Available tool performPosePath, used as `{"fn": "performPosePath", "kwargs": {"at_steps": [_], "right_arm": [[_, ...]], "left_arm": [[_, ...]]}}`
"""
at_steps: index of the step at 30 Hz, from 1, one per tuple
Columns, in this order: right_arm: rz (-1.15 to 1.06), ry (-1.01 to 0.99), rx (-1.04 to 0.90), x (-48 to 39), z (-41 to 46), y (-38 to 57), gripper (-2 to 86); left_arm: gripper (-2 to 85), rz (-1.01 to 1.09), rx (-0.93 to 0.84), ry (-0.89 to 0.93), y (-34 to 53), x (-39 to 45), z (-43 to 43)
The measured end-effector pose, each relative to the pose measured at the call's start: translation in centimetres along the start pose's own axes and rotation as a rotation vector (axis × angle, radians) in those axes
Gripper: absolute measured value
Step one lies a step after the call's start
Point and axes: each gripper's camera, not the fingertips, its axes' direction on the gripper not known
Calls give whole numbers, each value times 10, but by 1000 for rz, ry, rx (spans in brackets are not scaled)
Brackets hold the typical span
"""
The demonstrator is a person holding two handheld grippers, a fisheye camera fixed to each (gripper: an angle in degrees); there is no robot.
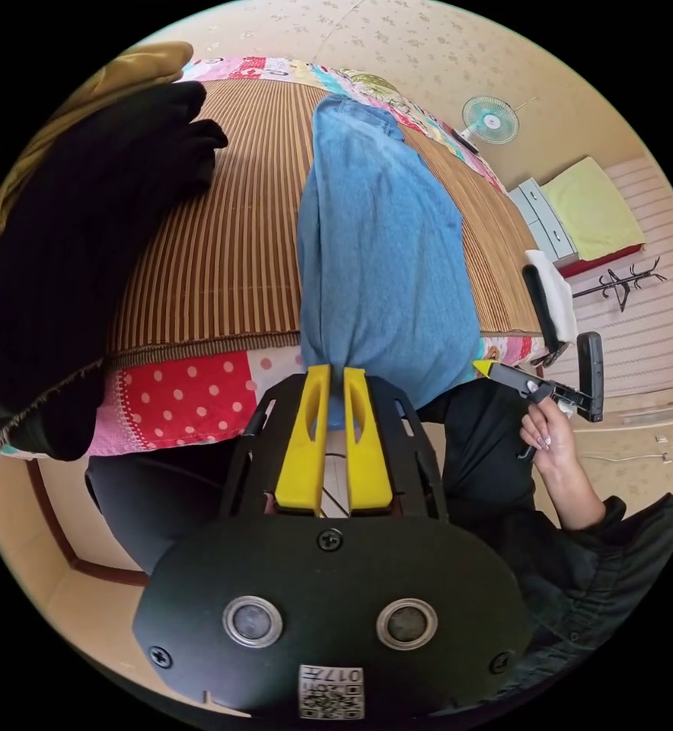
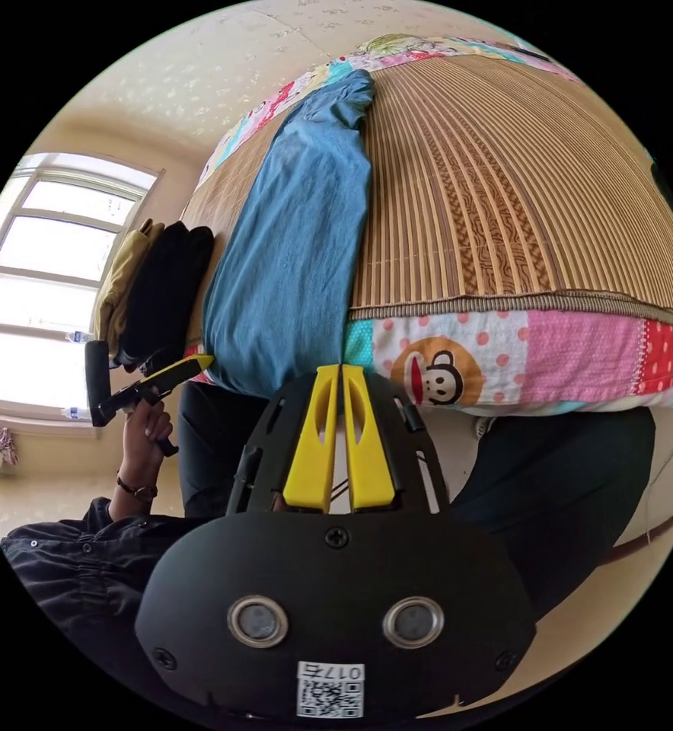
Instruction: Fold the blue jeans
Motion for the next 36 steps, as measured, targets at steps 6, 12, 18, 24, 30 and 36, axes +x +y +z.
{"fn": "performPosePath", "kwargs": {"at_steps": [6,12,18,24,30,36], "right_arm": [[-31,-83,0,3,-25,6,6],[-66,-113,2,-2,-46,6,4],[-75,-15,-14,2,-50,0,4],[-30,-42,-22,10,-58,-7,4],[-38,-60,-35,10,-64,-7,4],[-63,-47,-49,6,-70,-7,5]], "left_arm": [[5,-18,13,47,13,0,-15],[6,-57,9,57,23,-5,-17],[86,24,52,96,30,5,-13],[62,-45,30,34,26,3,2],[19,37,7,-15,24,18,0],[0,50,8,-91,31,41,-16]]}}
